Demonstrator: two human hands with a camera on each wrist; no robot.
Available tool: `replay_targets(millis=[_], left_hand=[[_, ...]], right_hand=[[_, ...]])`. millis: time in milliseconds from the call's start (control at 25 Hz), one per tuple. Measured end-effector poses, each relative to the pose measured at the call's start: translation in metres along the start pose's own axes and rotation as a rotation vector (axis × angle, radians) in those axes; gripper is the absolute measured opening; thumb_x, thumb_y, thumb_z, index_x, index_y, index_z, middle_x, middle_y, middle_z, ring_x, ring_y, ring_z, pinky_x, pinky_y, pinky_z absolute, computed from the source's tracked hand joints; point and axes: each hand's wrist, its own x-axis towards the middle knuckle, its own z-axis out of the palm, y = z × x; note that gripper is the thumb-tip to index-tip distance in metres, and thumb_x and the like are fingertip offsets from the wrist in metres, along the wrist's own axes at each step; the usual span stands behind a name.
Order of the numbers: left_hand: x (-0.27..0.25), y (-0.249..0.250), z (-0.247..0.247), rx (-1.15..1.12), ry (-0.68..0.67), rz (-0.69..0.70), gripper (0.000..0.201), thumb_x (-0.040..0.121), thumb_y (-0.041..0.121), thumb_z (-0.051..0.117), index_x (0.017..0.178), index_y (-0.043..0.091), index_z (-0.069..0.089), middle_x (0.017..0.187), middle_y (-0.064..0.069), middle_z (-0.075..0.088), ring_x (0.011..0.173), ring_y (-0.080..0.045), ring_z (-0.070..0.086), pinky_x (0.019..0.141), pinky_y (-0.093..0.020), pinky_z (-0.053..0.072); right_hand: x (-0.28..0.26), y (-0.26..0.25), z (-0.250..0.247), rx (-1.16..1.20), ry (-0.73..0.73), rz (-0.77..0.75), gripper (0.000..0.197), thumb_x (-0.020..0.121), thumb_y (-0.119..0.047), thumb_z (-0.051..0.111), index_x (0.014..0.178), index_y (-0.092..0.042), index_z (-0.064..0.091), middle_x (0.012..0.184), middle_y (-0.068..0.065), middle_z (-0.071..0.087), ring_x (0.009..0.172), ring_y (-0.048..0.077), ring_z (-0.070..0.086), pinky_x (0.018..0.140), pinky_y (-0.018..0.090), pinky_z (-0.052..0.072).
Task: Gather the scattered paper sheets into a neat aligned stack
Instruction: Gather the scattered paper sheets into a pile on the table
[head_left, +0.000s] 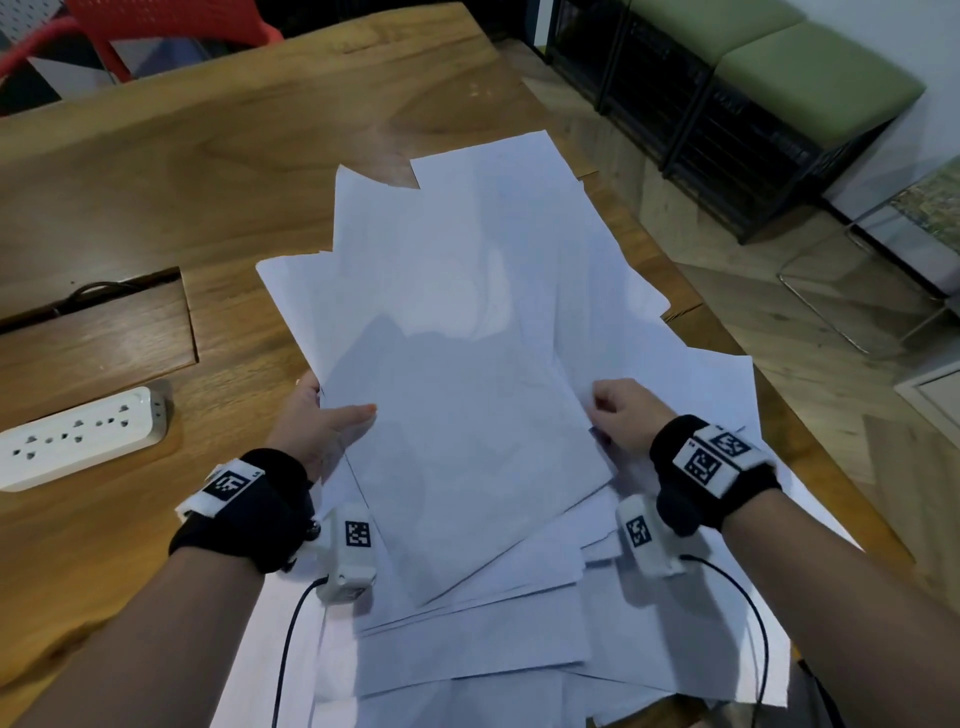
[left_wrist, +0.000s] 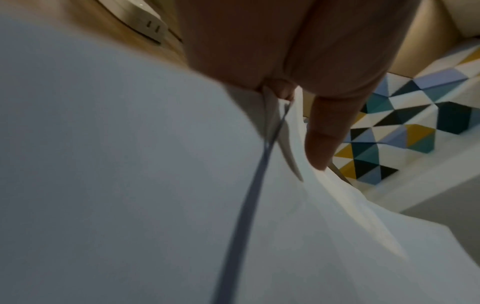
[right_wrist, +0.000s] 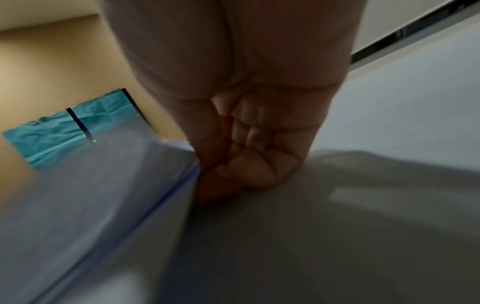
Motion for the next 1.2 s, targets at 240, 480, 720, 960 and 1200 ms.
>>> replay_targets(millis=[240,480,720,960,1200], left_hand=[[-0.005,0.007,0.01,0.095,0.036,0.086,0.053,0.08,-0.024,0.046,0.129,-0.002,0.043,0.09,-0.003,0.059,0.077,-0.015,0.058,0.046,-0.014,0.052],[0.001,0.004,0.004,0.076,0.032,0.061,0.05,0.081,-0.024,0.044,0.121,0.006,0.049,0.098,-0.008,0.062,0.083,-0.02,0.061,0.054,-0.017,0.056],[0.004,-0.004,-0.006,-0.025,0.047,0.078,0.047,0.082,-0.024,0.041,0.114,0.008,0.052,0.102,-0.009,0.063,0.091,-0.022,0.062,0.066,-0.019,0.057],[-0.003,-0.007,0.018,0.056,-0.021,0.027,0.05,0.083,-0.019,0.044,0.123,0.012,0.047,0.104,-0.01,0.065,0.088,-0.024,0.065,0.065,-0.027,0.058],[-0.001,0.002,-0.001,0.547,0.287,0.108,0.04,0.08,0.015,0.062,0.119,0.018,0.052,0.106,-0.006,0.061,0.101,-0.026,0.058,0.081,-0.028,0.051]], right_hand=[[0.014,0.009,-0.042,0.003,0.482,0.22,0.047,0.082,-0.035,0.059,0.124,-0.015,0.049,0.128,0.017,0.047,0.12,0.033,0.043,0.099,0.044,0.037],[0.027,0.009,-0.04,-0.152,0.302,0.193,0.051,0.082,-0.022,0.059,0.126,-0.003,0.041,0.13,0.021,0.048,0.117,0.036,0.047,0.093,0.041,0.041],[0.011,0.015,-0.044,-0.003,0.245,0.192,0.034,0.084,-0.014,0.054,0.112,0.005,0.054,0.118,0.024,0.06,0.107,0.038,0.056,0.09,0.043,0.046],[0.002,-0.009,0.003,0.608,-0.067,0.116,0.049,0.088,-0.031,0.054,0.128,-0.004,0.046,0.131,0.004,0.05,0.116,0.022,0.05,0.106,0.043,0.037],[-0.005,-0.007,0.012,0.52,0.051,0.03,0.031,0.08,-0.008,0.065,0.11,-0.002,0.06,0.11,0.016,0.065,0.089,0.025,0.06,0.081,0.033,0.049]])
